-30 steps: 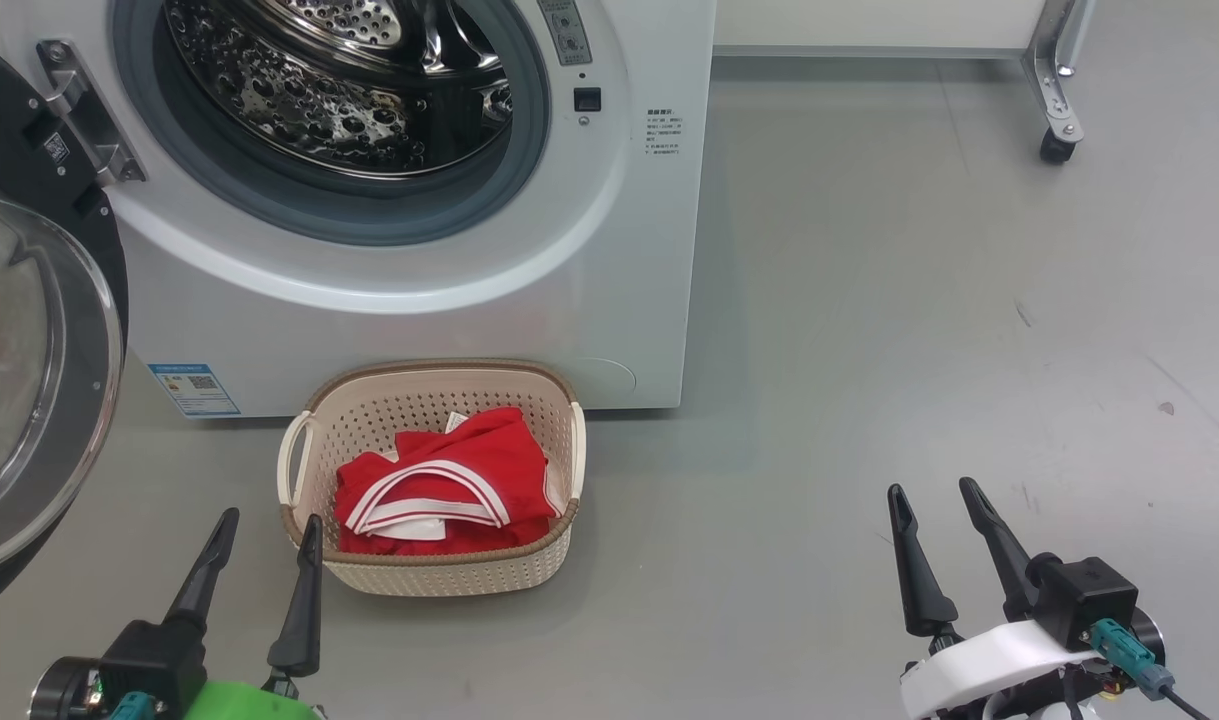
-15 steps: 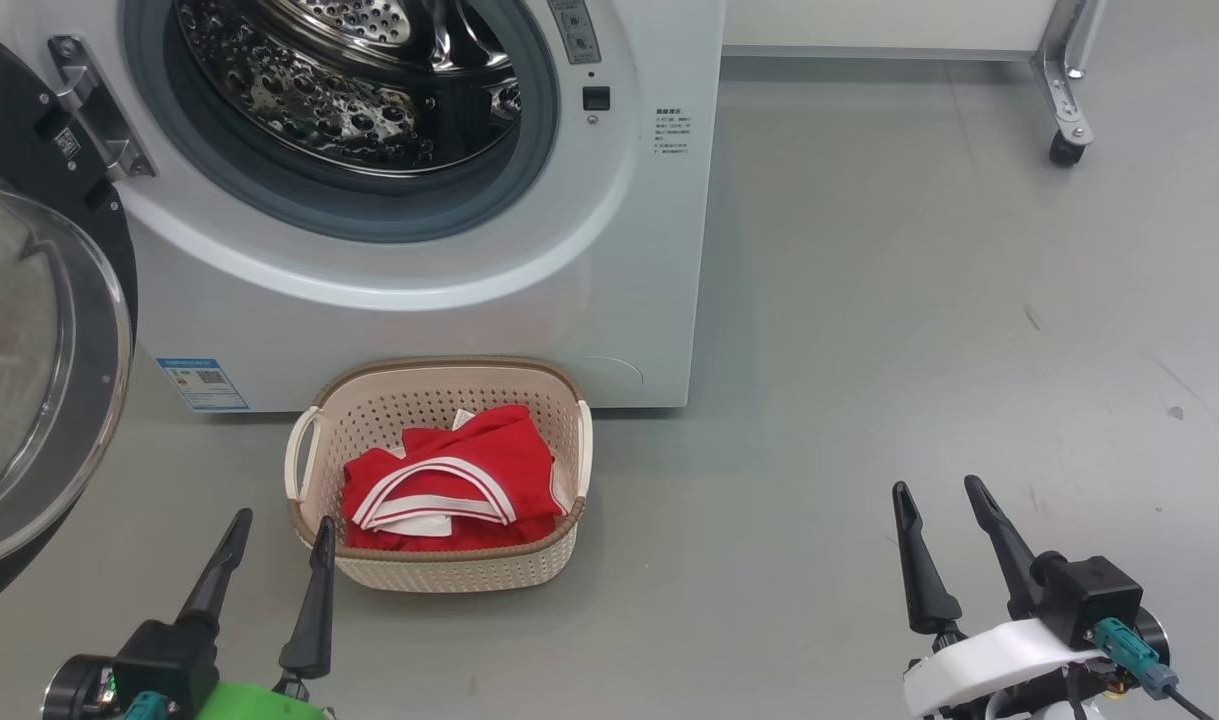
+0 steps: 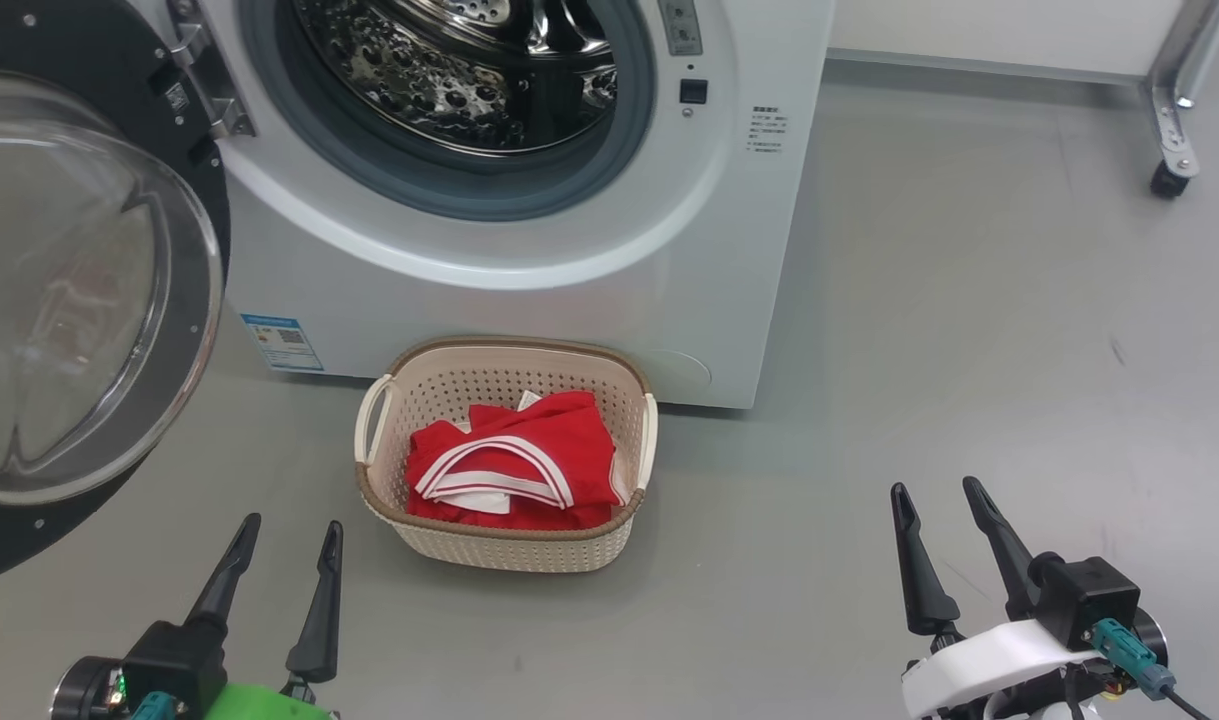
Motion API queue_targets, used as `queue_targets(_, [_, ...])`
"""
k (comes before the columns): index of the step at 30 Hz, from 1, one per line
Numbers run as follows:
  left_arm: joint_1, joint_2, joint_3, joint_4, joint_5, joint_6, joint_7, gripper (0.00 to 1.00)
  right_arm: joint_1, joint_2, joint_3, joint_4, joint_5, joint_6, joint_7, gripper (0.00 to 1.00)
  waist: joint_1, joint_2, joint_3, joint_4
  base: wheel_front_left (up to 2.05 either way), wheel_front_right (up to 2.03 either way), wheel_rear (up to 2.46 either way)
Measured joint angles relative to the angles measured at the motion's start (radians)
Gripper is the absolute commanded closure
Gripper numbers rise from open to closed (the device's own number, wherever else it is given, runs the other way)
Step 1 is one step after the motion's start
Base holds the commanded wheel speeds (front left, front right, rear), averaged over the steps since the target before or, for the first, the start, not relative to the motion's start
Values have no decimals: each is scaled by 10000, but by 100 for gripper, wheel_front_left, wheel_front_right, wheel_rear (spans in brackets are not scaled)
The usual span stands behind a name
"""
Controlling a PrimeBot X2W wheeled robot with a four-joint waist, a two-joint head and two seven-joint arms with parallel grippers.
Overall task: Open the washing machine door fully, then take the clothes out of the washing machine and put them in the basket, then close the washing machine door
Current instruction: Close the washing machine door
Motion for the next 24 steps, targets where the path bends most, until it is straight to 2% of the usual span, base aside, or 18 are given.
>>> queue_targets(24, [4,8,58,134,98,0,0,0,2,10,282,176,6,77,0,0,0,0,-309,2608,0,0,0])
